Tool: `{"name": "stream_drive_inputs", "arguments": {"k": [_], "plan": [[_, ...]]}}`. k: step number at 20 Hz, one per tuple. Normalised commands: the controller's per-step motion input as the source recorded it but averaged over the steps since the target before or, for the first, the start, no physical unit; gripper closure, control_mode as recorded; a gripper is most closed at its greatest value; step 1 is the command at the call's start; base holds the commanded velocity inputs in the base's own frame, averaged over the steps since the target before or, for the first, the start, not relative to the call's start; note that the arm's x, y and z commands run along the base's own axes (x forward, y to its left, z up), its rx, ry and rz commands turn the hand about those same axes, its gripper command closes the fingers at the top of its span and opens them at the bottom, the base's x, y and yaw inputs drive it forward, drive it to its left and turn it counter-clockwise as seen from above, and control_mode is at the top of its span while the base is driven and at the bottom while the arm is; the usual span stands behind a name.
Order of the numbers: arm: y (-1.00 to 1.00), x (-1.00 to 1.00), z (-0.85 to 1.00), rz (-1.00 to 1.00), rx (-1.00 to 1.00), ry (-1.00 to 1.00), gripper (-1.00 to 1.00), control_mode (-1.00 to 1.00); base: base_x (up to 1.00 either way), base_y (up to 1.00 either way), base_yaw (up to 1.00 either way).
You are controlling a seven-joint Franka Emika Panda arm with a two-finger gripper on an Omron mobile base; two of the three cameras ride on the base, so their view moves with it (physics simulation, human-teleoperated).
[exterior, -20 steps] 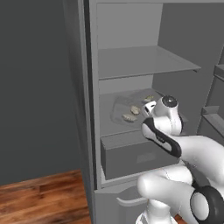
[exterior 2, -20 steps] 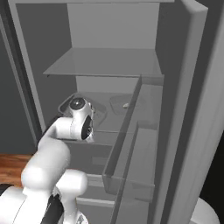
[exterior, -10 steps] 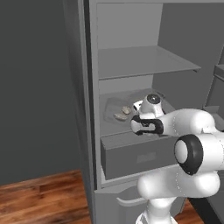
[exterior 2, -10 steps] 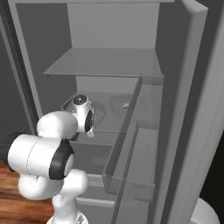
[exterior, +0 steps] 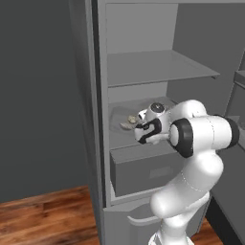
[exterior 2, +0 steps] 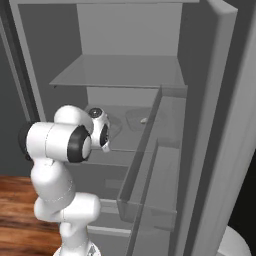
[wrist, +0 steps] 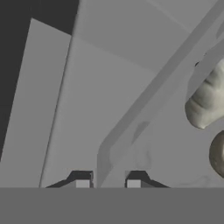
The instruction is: Place two dumplings into each of the tupperware containers and then place the containers in the fridge.
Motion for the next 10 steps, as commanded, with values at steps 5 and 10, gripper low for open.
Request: {"name": "stream_drive_inputs", "arguments": {"k": [5,10], "plan": [[0.0,0.68,-0.33,0.0,0.0,0.01,1.0,-1.0,0.0,0.0,0.0],[0.1,0.6,-0.34,0.0,0.0,0.0,-1.0,-1.0,0.0,0.0,0.0]]}}
